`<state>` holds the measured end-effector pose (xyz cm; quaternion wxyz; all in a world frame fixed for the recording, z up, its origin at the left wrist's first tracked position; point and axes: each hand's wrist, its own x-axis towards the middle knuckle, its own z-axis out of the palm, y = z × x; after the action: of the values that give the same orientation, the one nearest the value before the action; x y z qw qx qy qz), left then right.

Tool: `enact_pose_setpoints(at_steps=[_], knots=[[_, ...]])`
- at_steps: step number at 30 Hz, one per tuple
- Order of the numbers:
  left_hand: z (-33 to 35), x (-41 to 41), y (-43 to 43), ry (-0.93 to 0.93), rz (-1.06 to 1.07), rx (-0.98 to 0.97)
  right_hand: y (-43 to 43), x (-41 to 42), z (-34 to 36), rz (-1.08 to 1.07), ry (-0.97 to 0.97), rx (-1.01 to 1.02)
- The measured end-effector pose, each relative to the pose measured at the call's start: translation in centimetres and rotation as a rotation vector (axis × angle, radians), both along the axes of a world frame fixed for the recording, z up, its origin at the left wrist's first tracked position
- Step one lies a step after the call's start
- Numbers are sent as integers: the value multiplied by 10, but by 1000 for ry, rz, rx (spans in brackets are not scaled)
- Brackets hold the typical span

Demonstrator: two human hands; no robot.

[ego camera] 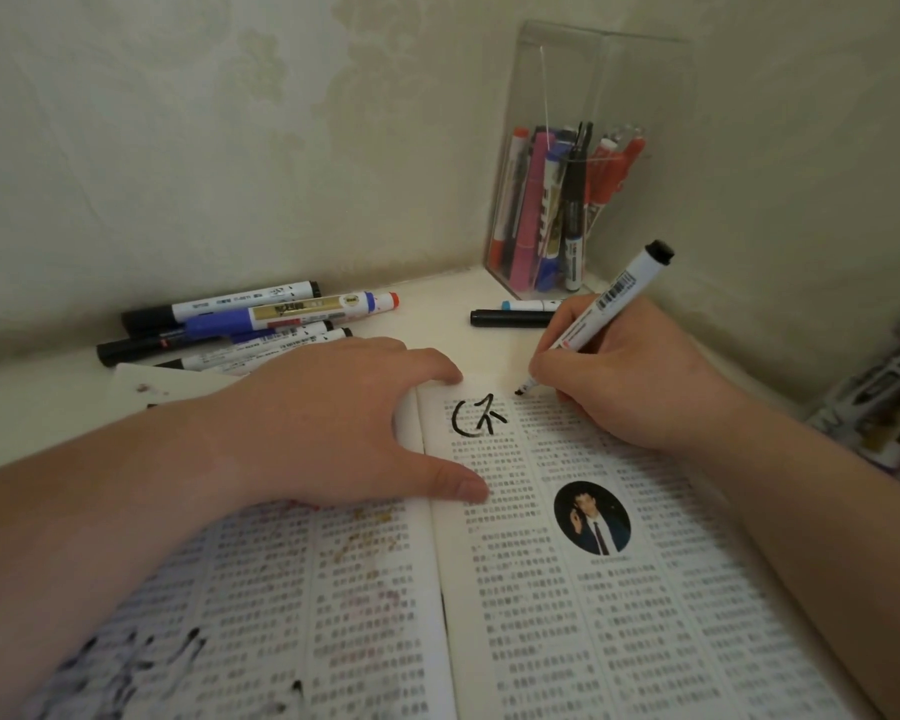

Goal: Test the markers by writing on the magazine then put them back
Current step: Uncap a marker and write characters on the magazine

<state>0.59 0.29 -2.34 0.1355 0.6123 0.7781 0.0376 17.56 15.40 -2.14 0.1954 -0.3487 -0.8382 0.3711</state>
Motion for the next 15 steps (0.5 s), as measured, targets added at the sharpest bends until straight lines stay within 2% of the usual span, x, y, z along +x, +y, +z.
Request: enact_pose_setpoints(at_steps=[2,5,7,10,12,15], knots=[[-1,-1,0,-2,-3,3,-1,1,4,26,-27,-2],[-2,-1,-1,-16,-9,44,-6,6,9,167,-82,-117],[-2,0,-3,-84,-14,168,-4,9,9,191,28,-221],[-8,1,-4,-320,-30,424,3,11,6,177,327,-419],[-10,3,-6,-445,-65,486,3,10,5,185,407,-473],[-14,10,-6,-491,-117,493,-2,7,2,207,466,-481]])
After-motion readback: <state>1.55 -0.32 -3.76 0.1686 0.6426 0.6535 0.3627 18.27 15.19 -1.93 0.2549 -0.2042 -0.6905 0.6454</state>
